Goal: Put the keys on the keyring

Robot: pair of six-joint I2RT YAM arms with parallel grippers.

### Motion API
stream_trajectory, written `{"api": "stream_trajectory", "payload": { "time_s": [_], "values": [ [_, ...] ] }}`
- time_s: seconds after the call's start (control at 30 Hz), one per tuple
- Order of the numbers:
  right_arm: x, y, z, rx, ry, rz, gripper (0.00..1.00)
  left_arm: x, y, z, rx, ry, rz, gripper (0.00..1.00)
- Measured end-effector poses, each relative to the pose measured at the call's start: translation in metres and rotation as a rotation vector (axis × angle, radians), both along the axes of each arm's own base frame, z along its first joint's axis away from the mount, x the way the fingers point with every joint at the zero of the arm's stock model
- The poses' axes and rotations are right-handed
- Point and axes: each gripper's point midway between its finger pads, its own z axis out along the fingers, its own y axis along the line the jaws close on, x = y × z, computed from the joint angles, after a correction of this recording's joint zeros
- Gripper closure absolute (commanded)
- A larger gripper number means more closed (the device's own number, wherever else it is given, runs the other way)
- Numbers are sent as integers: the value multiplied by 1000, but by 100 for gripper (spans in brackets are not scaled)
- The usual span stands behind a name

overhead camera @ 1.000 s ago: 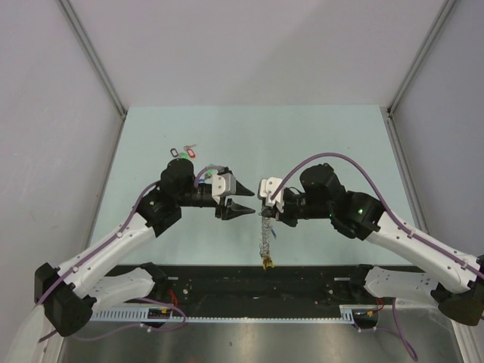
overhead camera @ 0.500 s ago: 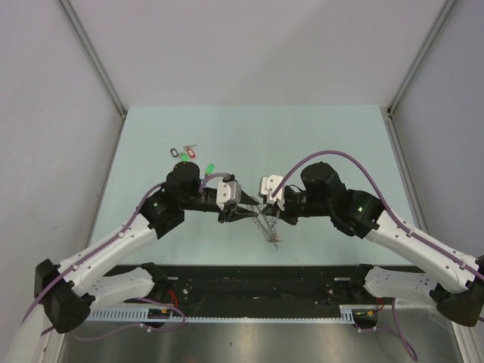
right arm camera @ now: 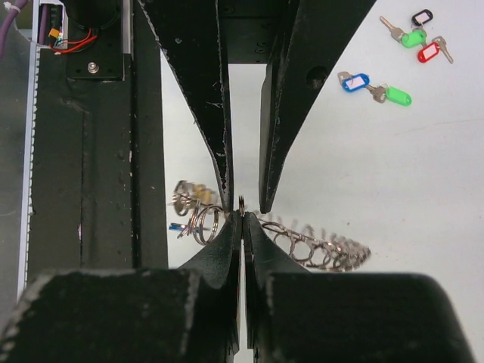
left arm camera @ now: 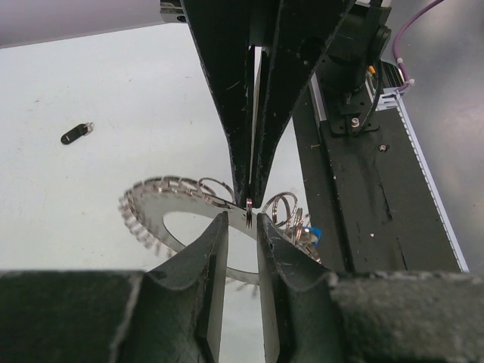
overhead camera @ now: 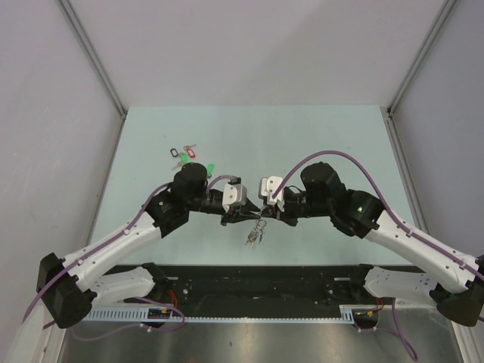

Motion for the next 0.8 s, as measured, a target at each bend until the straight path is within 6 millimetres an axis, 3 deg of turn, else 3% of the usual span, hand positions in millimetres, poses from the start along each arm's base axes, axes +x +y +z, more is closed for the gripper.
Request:
{"api": "stream_trajectory", "payload": {
  "time_s": [0.37, 0.57, 0.7, 0.73, 0.8],
  "values": [
    [-1, 1, -3, -5, 11, 9, 100, -1, 0, 0, 0, 2, -3, 75],
    [-1, 2, -4, -6, 15, 13, 100, -2, -1, 0, 0, 6, -7, 84],
    [-1, 2, -4, -11, 19, 15, 100, -3, 0, -1, 2, 16, -6, 100],
    [-1, 3, -4, -13, 20, 15, 100, -3, 0, -1, 3, 20, -4, 100],
    [0, 2, -5, -17, 23, 10, 88, -3, 0, -1, 6, 32, 2, 100]
  ]
}}
